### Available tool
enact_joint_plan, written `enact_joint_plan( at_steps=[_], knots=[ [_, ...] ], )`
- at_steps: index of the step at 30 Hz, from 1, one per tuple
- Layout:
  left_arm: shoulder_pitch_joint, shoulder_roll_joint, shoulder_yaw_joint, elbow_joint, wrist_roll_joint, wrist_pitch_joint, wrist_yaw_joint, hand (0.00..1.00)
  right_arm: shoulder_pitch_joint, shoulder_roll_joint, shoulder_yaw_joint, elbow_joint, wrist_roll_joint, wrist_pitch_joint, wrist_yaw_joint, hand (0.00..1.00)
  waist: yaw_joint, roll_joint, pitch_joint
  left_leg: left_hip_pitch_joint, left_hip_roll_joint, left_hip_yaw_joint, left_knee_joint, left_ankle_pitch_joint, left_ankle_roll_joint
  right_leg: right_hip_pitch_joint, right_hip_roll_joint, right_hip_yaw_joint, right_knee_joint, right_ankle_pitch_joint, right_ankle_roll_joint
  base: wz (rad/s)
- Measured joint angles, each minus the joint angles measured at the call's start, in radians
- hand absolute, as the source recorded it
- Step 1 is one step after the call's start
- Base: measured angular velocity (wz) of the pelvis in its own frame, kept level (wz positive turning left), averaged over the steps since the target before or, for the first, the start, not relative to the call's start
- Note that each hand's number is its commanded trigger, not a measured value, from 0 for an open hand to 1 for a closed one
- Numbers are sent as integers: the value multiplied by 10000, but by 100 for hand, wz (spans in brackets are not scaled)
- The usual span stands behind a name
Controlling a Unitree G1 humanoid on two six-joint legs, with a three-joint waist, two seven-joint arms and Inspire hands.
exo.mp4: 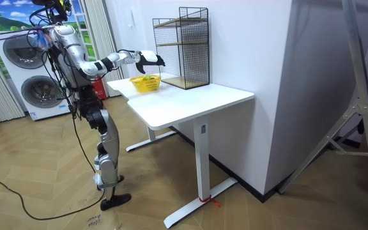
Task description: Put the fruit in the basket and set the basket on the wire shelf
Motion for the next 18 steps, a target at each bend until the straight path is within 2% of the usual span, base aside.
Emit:
enact_joint_plan(
  at_steps=[7,10,13,18],
  knots=[
    [82,1,93,21,-29,-240,-19,0,1,-15,-345,-309,739,-152,-373,0,-162,44,3,-18,1,-4,10,0,0,-8,1,-4,6,2,-3,0],
    [206,-12,205,135,-279,-339,-1,0,2,-15,-740,-440,1001,-424,-578,0,-320,110,-7,7,1,18,72,0,0,1,-4,-12,5,2,-3,0],
    [317,-28,269,256,-793,-444,7,0,2,-17,-1106,-437,1866,-625,-1239,0,-488,206,1,72,18,114,51,0,0,6,-15,15,11,2,-2,-7],
    [426,-81,1141,418,-1790,-577,296,0,376,-189,-1799,-421,3275,-783,-2449,0,-581,211,-5,161,51,236,-117,0,-1,18,12,114,-3,3,-4,-7]
  ],
)
